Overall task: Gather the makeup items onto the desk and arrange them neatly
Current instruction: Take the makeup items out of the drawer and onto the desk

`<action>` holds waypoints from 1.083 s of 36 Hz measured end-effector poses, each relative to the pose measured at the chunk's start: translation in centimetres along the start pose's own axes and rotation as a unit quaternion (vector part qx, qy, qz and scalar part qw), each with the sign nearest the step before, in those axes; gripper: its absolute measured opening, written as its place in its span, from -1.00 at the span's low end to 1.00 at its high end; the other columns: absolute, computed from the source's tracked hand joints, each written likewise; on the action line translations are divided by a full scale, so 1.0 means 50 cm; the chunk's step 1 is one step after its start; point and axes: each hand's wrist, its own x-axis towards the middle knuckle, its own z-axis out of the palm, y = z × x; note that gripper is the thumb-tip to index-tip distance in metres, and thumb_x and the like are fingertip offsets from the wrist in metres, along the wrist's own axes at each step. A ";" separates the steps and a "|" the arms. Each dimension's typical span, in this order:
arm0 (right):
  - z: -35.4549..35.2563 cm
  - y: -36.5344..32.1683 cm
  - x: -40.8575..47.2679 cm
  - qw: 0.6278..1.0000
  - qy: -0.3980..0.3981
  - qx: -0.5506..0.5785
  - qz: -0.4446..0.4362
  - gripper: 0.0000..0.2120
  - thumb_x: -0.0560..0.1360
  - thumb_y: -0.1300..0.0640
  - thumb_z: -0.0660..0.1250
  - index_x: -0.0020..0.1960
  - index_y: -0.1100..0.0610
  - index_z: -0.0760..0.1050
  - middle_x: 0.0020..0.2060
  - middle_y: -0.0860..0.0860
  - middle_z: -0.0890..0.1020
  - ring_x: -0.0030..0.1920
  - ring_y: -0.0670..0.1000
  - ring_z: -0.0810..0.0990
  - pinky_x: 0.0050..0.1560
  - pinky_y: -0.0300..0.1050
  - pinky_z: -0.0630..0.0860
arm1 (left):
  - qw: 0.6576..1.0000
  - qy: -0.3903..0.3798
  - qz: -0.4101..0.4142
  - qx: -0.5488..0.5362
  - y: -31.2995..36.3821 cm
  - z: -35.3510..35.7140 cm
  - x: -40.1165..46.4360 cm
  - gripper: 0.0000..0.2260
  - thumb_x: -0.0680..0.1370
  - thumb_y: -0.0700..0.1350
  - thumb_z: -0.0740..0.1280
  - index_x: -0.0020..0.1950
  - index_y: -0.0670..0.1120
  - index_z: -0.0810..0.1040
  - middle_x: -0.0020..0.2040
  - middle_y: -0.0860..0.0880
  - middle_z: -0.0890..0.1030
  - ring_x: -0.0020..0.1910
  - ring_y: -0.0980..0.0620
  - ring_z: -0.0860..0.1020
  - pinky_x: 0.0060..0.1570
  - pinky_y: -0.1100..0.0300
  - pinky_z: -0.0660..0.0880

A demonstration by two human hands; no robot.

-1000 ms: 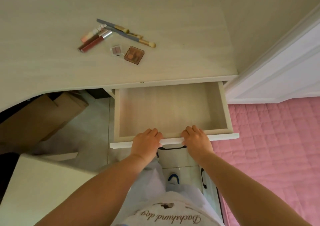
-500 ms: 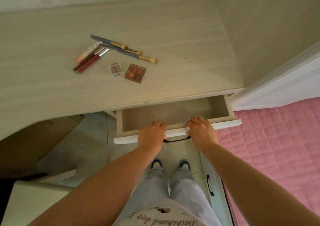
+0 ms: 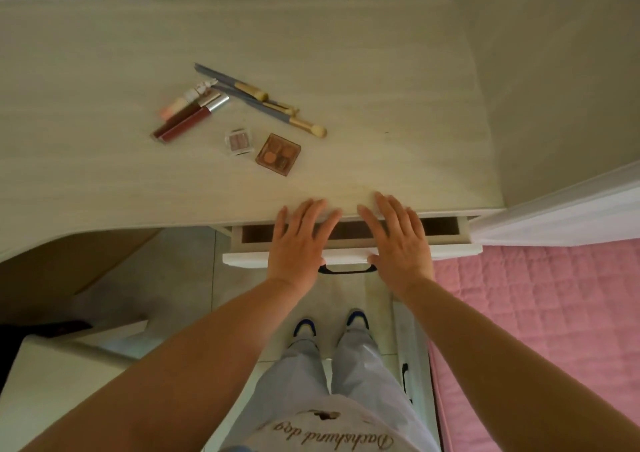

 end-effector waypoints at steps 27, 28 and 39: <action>0.017 0.034 0.086 0.998 0.065 -0.017 -0.013 0.03 0.10 -0.13 0.59 0.43 -0.01 0.12 0.33 0.06 0.46 0.30 0.08 0.26 0.26 0.02 0.23 | 0.999 0.030 0.027 -0.011 -0.025 -0.002 0.077 -0.11 0.22 -0.09 0.59 0.44 0.09 0.21 0.41 -0.05 0.37 0.40 -0.13 0.32 0.37 -0.06 0.22; 0.018 0.035 0.086 0.997 0.069 -0.018 -0.014 0.03 0.10 -0.13 0.59 0.43 -0.01 0.12 0.33 0.06 0.46 0.30 0.08 0.26 0.24 0.01 0.20 | 0.999 0.033 0.029 -0.009 -0.026 -0.001 0.077 -0.10 0.20 -0.09 0.59 0.44 0.09 0.21 0.41 -0.05 0.38 0.39 -0.13 0.34 0.36 -0.06 0.23; 0.013 0.030 0.080 0.998 0.052 -0.022 -0.003 0.03 0.13 -0.11 0.58 0.44 0.01 0.10 0.34 0.07 0.42 0.31 0.09 0.25 0.26 0.02 0.17 | 1.000 -0.002 0.020 -0.012 -0.022 -0.008 0.073 -0.15 0.32 -0.11 0.53 0.50 0.11 0.15 0.48 -0.03 0.27 0.46 -0.12 0.22 0.42 -0.03 0.07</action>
